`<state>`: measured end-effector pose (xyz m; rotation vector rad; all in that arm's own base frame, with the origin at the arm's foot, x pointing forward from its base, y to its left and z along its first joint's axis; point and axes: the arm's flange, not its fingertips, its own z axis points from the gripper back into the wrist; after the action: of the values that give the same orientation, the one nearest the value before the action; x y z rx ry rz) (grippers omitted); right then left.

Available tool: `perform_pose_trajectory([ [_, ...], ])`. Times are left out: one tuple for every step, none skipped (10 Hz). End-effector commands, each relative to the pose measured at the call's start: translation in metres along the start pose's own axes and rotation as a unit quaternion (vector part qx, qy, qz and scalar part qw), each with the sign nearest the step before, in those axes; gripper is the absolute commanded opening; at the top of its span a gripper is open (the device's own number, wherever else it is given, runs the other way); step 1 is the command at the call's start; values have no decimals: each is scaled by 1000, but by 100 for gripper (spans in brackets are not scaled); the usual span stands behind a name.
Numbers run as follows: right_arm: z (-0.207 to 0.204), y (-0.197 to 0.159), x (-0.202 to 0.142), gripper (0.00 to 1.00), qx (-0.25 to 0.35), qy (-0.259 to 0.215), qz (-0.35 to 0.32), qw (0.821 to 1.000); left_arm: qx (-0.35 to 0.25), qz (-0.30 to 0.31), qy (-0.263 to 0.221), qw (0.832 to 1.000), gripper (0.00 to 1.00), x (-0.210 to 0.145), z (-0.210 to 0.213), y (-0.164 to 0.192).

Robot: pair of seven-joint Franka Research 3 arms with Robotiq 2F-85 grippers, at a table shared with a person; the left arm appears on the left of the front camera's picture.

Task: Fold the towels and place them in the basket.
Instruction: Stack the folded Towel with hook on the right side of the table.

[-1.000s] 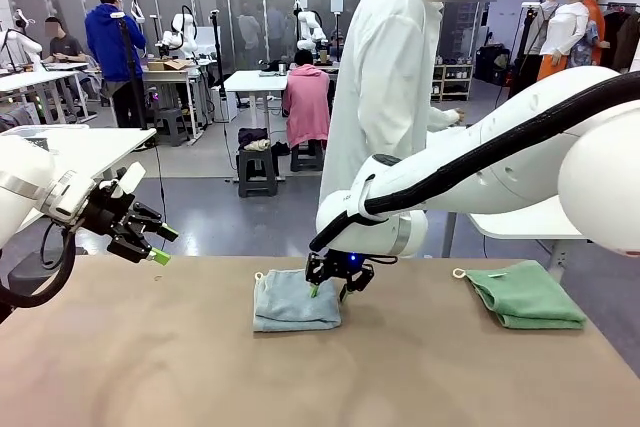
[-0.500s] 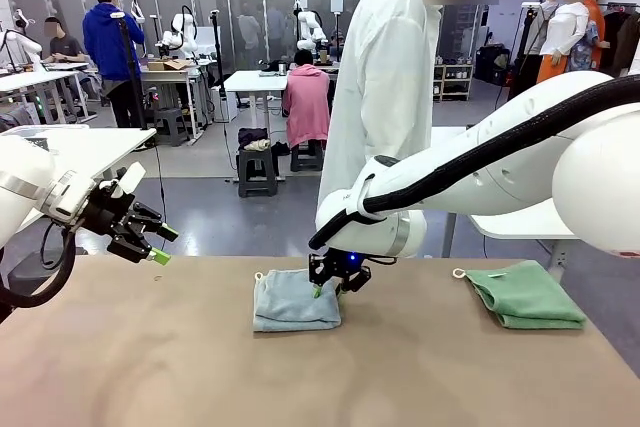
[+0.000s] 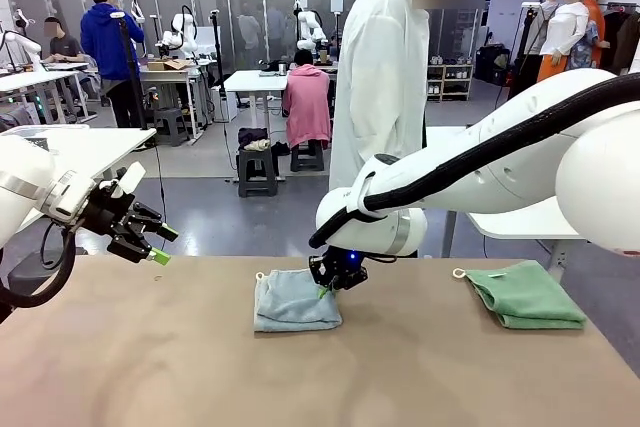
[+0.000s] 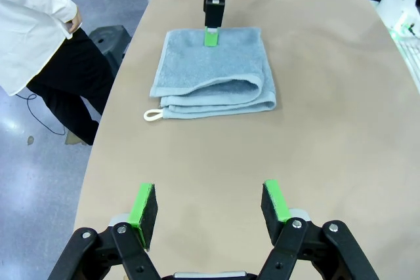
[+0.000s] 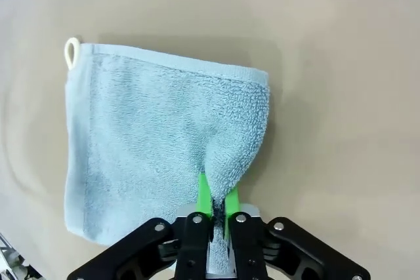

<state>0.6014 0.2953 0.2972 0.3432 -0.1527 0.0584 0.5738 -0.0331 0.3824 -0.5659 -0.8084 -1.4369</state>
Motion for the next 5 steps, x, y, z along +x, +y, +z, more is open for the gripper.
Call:
perform_pose_trajectory([
  [36,-16,-10,0,12,11,15,1000,0,0,6,1000,81,1,1,0],
  [55,-23,-11,0,11,7,20,1000,0,0,6,1000,81,1,1,0],
  [81,-35,-14,0,3,15,26,1000,0,0,6,1000,81,1,1,0],
  [108,-50,-15,0,1,29,51,998,0,0,6,1000,81,1,1,0],
  [138,-69,-17,0,-31,22,33,999,0,0,6,1000,81,1,1,0],
])
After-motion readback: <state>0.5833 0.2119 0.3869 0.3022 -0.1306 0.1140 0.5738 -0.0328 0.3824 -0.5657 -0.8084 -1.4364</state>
